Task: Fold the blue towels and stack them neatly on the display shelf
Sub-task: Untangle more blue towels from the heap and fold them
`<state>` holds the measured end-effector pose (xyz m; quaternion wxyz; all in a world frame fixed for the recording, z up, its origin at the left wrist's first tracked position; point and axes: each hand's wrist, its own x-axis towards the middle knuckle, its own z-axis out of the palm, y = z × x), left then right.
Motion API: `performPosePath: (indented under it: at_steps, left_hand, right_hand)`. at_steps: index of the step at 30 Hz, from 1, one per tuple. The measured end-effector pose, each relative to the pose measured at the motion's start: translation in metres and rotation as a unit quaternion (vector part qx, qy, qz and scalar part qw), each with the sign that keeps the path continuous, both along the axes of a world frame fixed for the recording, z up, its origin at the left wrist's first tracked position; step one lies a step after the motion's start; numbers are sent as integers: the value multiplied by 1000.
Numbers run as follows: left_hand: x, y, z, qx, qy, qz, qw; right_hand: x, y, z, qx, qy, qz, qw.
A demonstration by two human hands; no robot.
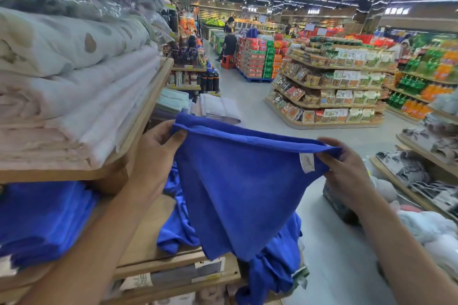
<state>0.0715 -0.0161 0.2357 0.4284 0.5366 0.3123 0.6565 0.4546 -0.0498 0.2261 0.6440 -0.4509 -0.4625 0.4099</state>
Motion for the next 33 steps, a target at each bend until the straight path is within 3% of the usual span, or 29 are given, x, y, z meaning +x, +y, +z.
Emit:
performPosePath:
  at_steps: [3,5,10,13,18,27,33]
  left_hand:
    - [-2,-10,-11,-47,-89,-46,994]
    - [1,-13,-27,-95,-90,-60,990]
    - [-4,-13,-60,-146,-143,-81,976]
    - [-15,-10,-70,-144,-150,-76,975]
    - [-29,-9,-80,-147,-135,-68,978]
    - [-54,-17,-76,-172,-102,-45,979]
    - [-101,-47,-74,-218,-57,-155,962]
  right_hand:
    - [10,0,-1,-1,36,75,997]
    - [11,3,-7,-8,30,104,994]
    - [-1,6,-30,-75,17,73,994]
    - [-6,3,-45,-101,-43,74,991]
    - [-15,4,-60,-125,-194,-41,972]
    - [-24,-15,-45,-127,-53,87,987]
    - [-17,-31,-27,-75,6,191,979]
